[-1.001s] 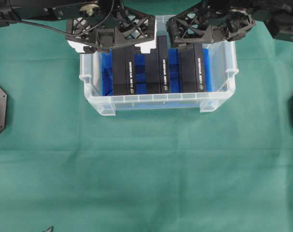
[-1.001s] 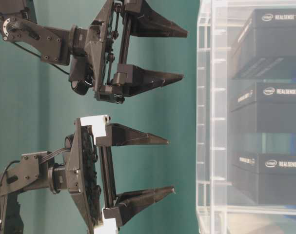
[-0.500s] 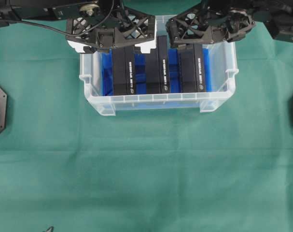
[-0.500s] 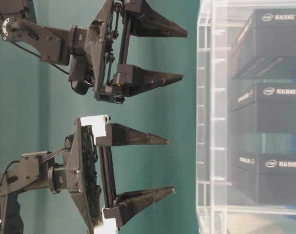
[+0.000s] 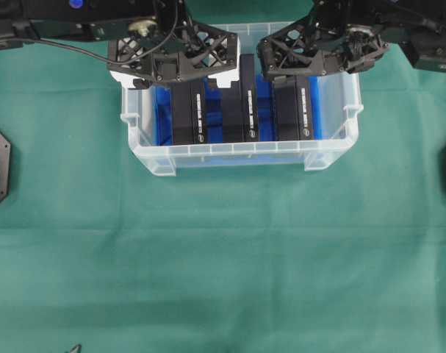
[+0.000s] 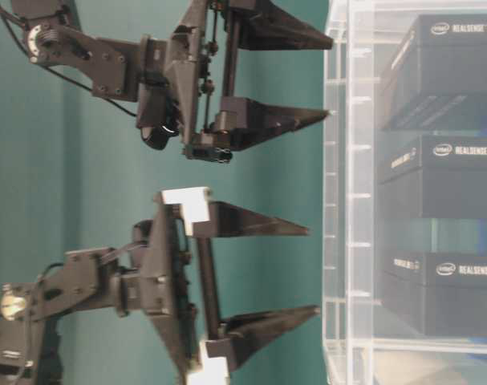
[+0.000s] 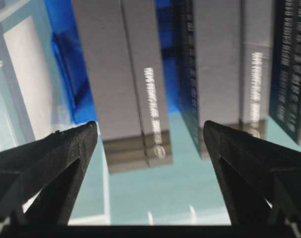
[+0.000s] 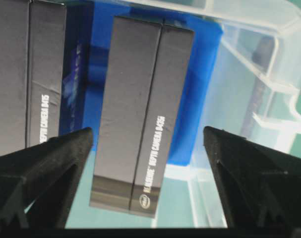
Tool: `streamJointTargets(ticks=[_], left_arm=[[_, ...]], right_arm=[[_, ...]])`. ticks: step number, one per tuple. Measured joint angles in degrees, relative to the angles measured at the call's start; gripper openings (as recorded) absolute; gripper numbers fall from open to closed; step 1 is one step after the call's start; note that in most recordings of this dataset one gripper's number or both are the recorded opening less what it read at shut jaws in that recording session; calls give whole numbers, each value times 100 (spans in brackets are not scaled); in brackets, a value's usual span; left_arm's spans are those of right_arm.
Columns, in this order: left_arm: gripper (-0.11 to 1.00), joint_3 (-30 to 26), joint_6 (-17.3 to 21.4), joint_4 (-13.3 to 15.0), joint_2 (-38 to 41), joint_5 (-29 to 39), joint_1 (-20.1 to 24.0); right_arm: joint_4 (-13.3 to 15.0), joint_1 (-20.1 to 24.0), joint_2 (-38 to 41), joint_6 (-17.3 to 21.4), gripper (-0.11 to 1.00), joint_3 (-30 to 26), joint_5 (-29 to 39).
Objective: Take the box out of the case with both arms.
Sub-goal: 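Lower both open grippers down around the left and right boxes, then close both grippers on the left and right black boxes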
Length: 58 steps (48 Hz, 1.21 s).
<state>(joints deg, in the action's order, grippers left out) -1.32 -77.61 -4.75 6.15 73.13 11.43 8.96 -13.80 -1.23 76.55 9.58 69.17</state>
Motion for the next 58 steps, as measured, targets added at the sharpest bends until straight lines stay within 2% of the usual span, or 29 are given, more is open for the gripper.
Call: streamJointTargets(ticks=[28, 58], left_arm=[[90, 729, -97, -9, 158, -633, 18], [90, 1116, -255, 18, 246, -1195, 123]], right_arm=[[0, 0, 369, 88, 92, 571, -879], [-97, 35, 545, 79, 92, 712, -1230]])
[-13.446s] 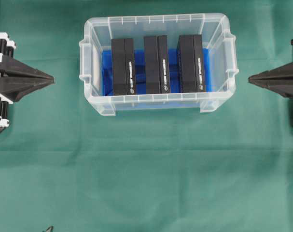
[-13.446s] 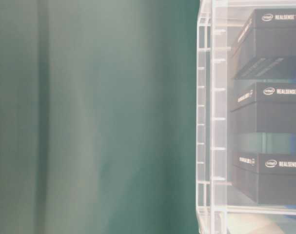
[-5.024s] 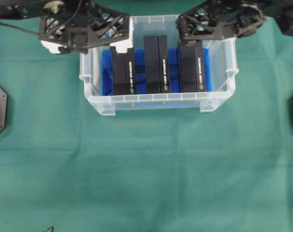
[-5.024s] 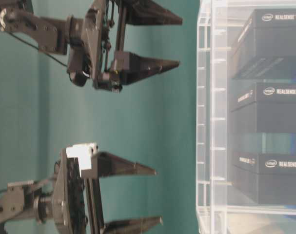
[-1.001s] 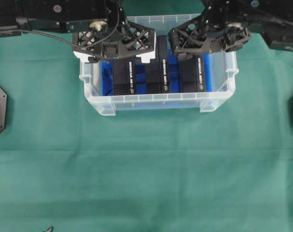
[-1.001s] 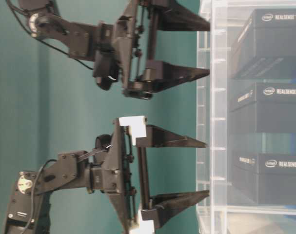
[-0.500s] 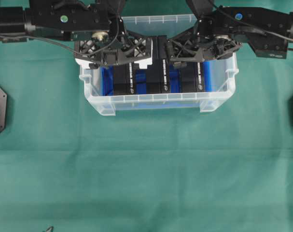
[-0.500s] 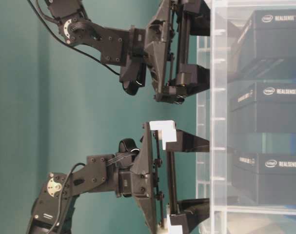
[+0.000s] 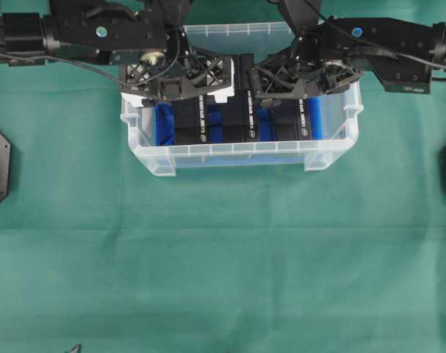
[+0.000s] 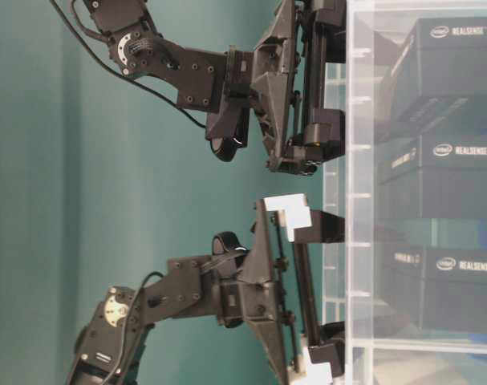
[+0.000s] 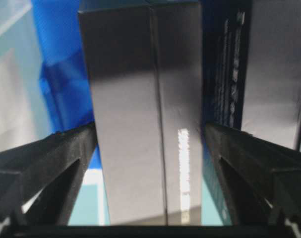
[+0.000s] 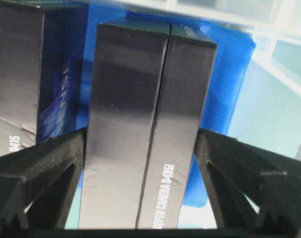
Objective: Take the box out of the case with both arms.
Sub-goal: 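Close both grippers on the left and right black boxes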
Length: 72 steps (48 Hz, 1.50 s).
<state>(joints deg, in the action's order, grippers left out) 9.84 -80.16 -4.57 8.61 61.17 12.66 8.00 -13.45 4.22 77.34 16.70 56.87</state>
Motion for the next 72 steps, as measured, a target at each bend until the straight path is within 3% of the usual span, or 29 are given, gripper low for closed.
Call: streamJointTargets(ticks=[17, 20, 25, 72], left_arm=[[88, 53, 0, 0, -26, -79, -9], [80, 62, 44, 0, -26, -79, -9], [63, 97, 70, 35, -26, -70, -18], [64, 132, 70, 70, -105, -70, -35]], right_arm=[[0, 0, 0, 0, 90, 9, 0], [0, 0, 0, 9, 84, 18, 18], [0, 0, -9, 9, 65, 35, 114], [26, 26, -9, 26, 65, 26, 149]])
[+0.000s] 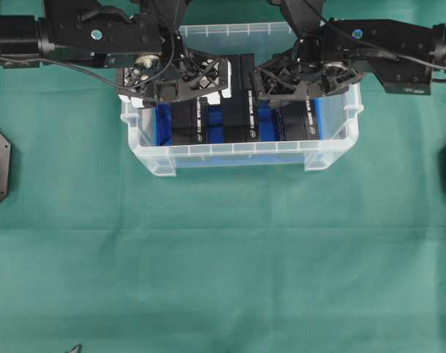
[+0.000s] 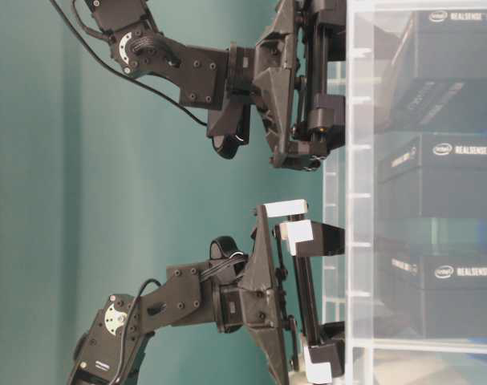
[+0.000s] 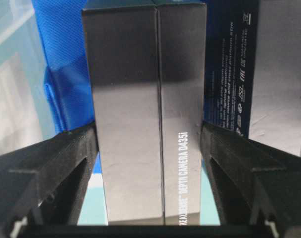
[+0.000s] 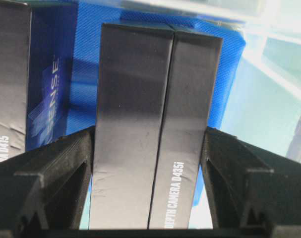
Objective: Take the box out of the case with both arms.
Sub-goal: 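Close both grippers on the left and right black boxes, then lift both held boxes straight up out of the bin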
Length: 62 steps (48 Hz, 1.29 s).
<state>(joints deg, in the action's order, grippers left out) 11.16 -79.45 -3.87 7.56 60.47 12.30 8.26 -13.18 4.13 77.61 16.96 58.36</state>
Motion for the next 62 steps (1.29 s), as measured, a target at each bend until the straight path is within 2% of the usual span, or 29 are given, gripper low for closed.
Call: streamJointTargets(ticks=[16, 31, 62], left_arm=[[64, -185, 26, 26, -9, 290, -62], [64, -765, 369, 53, -88, 1028, -70], [64, -1916, 404, 62, -457, 2188, -70]], right_arm=[[0, 0, -53, 79, 65, -18, 105], [-18, -18, -193, 132, 65, -202, 536], [141, 0, -677, 62, 65, -1327, 1890]])
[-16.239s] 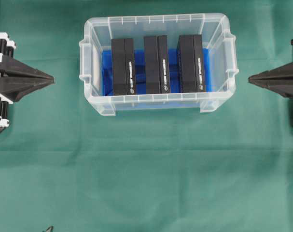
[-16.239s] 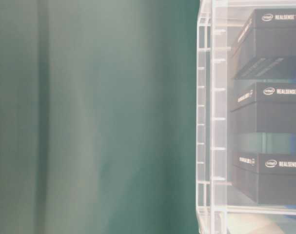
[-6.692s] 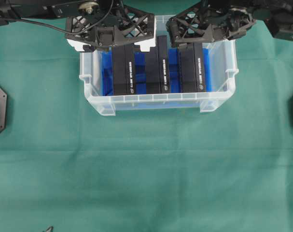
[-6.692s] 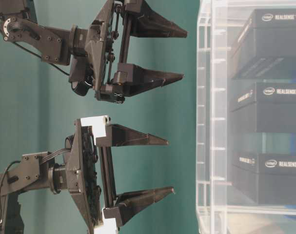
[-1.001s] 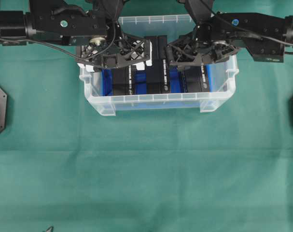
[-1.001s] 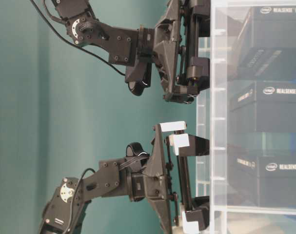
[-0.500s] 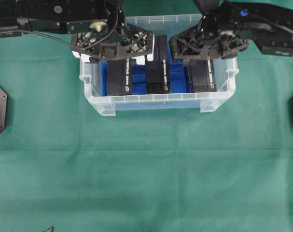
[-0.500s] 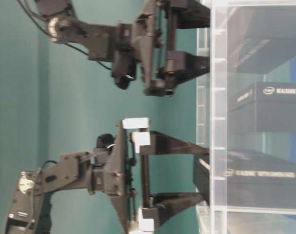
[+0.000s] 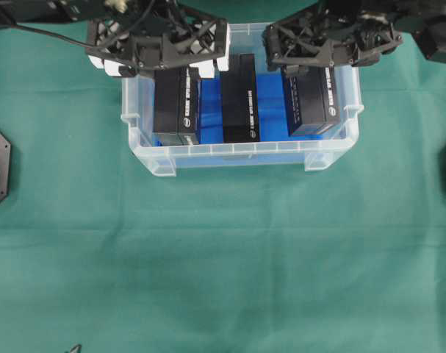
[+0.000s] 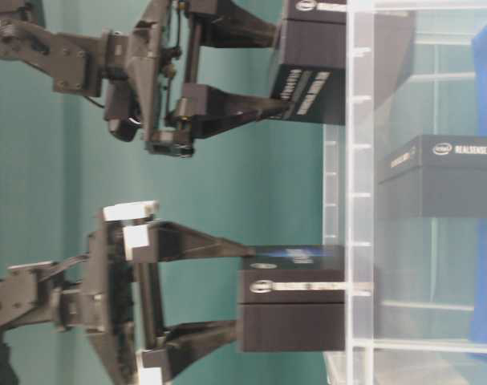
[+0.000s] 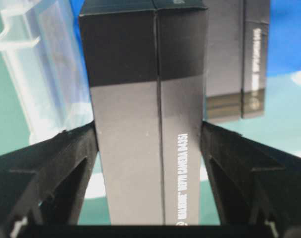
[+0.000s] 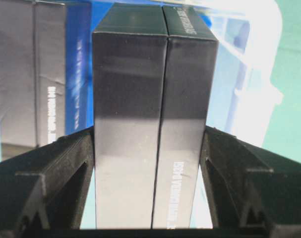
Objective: Take the box out of the case with both arms.
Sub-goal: 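Lift both held boxes straight up out of the bin, then hold both boxes raised above the bin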
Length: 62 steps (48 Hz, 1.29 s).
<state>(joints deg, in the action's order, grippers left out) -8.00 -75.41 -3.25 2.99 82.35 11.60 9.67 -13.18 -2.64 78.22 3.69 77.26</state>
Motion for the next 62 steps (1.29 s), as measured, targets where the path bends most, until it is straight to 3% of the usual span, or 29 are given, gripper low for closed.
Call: streamJointTargets(ticks=[29, 62], left_arm=[[64, -958, 88, -26, -26, 853, 9], [64, -1661, 211, -35, -9, 1494, 18]], right_arm=[[9, 0, 0, -9, 65, -1248, 1099], [0, 9, 18, -185, 65, -1942, 1688]])
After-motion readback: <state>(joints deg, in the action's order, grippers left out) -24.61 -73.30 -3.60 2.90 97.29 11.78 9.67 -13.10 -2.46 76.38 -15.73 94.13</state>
